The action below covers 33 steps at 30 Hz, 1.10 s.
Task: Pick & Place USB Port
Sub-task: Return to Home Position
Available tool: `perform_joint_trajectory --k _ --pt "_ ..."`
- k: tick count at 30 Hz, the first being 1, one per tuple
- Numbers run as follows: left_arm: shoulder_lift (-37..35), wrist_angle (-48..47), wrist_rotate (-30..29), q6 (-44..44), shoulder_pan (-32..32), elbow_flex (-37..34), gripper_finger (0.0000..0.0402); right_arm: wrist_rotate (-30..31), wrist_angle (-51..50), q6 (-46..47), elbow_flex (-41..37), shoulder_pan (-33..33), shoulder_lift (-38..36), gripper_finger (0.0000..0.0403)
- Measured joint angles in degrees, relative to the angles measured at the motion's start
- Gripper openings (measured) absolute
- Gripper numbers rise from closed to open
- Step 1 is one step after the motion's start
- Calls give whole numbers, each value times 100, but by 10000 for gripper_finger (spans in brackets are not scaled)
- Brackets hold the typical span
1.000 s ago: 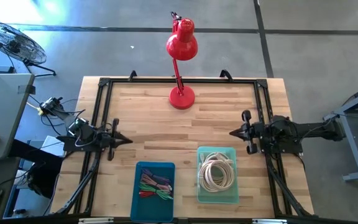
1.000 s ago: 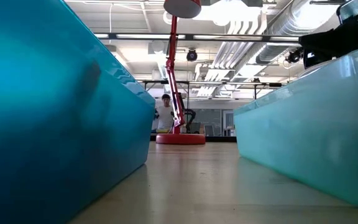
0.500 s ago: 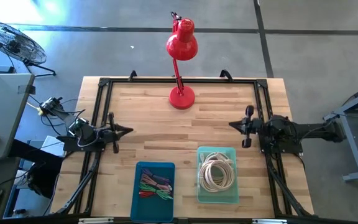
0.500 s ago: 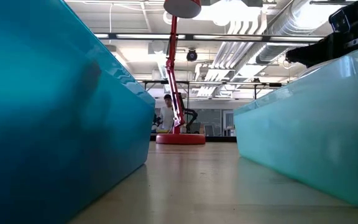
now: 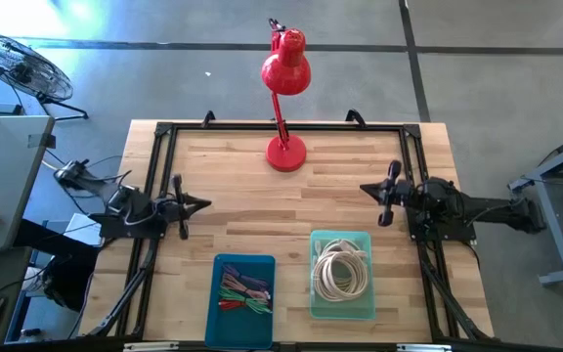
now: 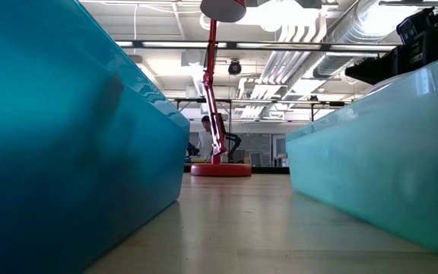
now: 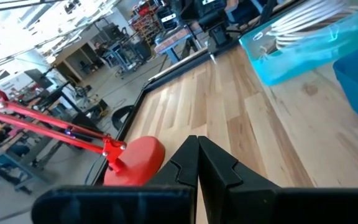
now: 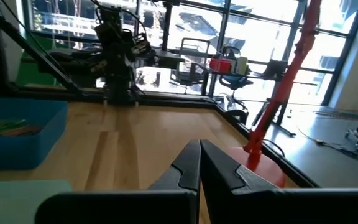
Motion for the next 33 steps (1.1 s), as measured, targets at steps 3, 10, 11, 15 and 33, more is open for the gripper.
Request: perform_joint_trajectory --k 3,10,11,15,33 --pt "0 101 634 123 522 -7 0 75 2 9 0 -100 0 0" --pt "0 109 1507 250 1539 -7 0 858 -3 313 -2 -161 0 0" --pt "0 100 1622 253 1641 -7 0 927 -5 314 -2 -159 0 0" --pt "0 -24 1842 253 1903 4 0 972 -9 221 -2 -159 0 1" --pt "4 -220 1746 267 1934 28 1 966 -16 230 -2 -159 0 4"
